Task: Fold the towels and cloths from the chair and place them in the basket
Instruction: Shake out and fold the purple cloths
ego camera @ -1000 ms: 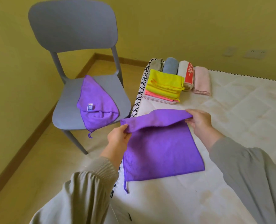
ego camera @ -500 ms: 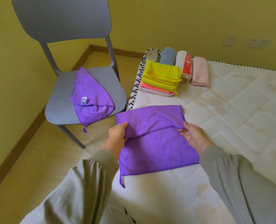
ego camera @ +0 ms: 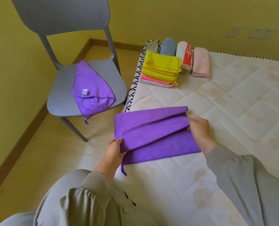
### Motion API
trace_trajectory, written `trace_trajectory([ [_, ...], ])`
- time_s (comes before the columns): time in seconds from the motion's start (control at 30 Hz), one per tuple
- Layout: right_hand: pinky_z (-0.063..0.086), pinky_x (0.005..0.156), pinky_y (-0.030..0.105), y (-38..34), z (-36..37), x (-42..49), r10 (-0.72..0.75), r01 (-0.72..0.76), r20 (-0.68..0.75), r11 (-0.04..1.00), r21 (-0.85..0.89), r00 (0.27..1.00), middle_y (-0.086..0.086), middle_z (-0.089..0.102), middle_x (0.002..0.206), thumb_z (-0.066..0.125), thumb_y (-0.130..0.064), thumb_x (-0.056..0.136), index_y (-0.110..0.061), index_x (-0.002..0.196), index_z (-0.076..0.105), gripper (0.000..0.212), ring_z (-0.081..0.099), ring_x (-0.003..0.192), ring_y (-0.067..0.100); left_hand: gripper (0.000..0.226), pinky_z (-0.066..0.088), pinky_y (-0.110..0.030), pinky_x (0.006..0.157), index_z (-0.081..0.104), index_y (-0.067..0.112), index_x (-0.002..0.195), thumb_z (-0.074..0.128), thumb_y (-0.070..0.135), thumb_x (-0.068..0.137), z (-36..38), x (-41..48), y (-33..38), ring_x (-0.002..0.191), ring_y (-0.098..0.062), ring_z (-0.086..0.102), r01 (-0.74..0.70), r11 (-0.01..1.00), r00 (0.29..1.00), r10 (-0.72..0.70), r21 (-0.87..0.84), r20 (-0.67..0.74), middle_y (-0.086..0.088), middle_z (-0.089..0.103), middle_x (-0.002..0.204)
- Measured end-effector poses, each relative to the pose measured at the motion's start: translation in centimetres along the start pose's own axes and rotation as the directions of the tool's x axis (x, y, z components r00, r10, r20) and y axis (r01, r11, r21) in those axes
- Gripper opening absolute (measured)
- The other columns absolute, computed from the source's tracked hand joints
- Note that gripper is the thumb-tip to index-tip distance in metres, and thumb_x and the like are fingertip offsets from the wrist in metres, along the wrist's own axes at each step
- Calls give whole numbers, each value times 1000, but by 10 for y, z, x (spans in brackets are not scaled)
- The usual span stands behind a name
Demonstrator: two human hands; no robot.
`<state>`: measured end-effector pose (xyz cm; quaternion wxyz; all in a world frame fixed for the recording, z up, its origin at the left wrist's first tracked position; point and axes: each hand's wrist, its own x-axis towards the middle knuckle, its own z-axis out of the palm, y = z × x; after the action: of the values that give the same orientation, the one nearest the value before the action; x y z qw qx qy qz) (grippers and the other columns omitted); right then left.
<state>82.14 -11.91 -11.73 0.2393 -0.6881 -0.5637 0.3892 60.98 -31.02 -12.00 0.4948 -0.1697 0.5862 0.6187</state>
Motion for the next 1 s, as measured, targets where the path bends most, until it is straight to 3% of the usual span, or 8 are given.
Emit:
trace_trajectory([
  [0.13,24,56,35,4,-11,-21,-148,158,-195,987,39,970,15,32,60,48,-7,84,-4,58,40,27,26,62,21,17,55,-24,50,56,11,105,42,6,97,-11,-11,7,63,-13,70,117,988,968,-91,-99,233,-3,72,75],
  [0.27,22,56,37,34,-17,-33,-120,104,-78,979,-175,990,18,30,62,50,-7,84,-3,59,35,29,27,64,23,8,54,-24,45,58,11,98,51,10,95,-20,-11,-3,67,-16,65,112,984,984,-129,139,120,-4,67,79],
  [0.37,19,54,38,57,-21,-38,-154,133,-61,955,-264,986,13,28,54,51,-8,87,-5,57,31,36,28,61,26,12,55,-26,44,56,11,82,55,13,95,-22,-6,-12,69,-19,57,12,933,998,-31,360,47,-7,57,79],
  [0.5,21,53,37,65,-22,-46,-223,198,-76,948,-248,972,6,30,51,49,-6,89,-12,55,28,40,27,56,25,21,59,-43,62,57,10,72,57,13,93,-27,-2,-15,76,-26,55,-121,820,991,127,560,28,-11,55,84],
  [0.7,28,52,35,77,-21,-56,-315,284,-113,931,-228,942,8,34,55,50,5,80,-3,56,37,29,32,55,24,21,45,-22,33,48,8,79,43,11,99,-22,-14,-14,36,-17,58,-201,681,972,226,704,59,-13,54,77],
  [0.77,32,53,37,80,-19,-58,-378,338,-98,897,-284,921,8,39,58,54,8,76,-4,53,39,30,39,56,27,19,46,-25,39,47,9,79,44,13,98,-22,-18,-13,43,-19,61,-234,569,953,296,788,70,-13,55,79],
  [0.83,37,56,37,80,-17,-56,-379,330,-97,886,-324,920,11,46,64,57,6,74,-1,55,47,22,46,61,31,7,43,-31,60,52,8,92,50,15,93,-21,-23,-12,78,-32,65,-283,343,897,425,896,121,-11,58,90],
  [1.0,41,76,35,61,-8,-52,-226,182,-159,950,-253,961,10,52,87,55,-6,79,-2,80,61,7,49,83,28,53,41,-45,93,51,3,127,64,12,76,-15,-12,-17,115,-40,49,-440,-213,521,731,872,441,-19,53,125],
])
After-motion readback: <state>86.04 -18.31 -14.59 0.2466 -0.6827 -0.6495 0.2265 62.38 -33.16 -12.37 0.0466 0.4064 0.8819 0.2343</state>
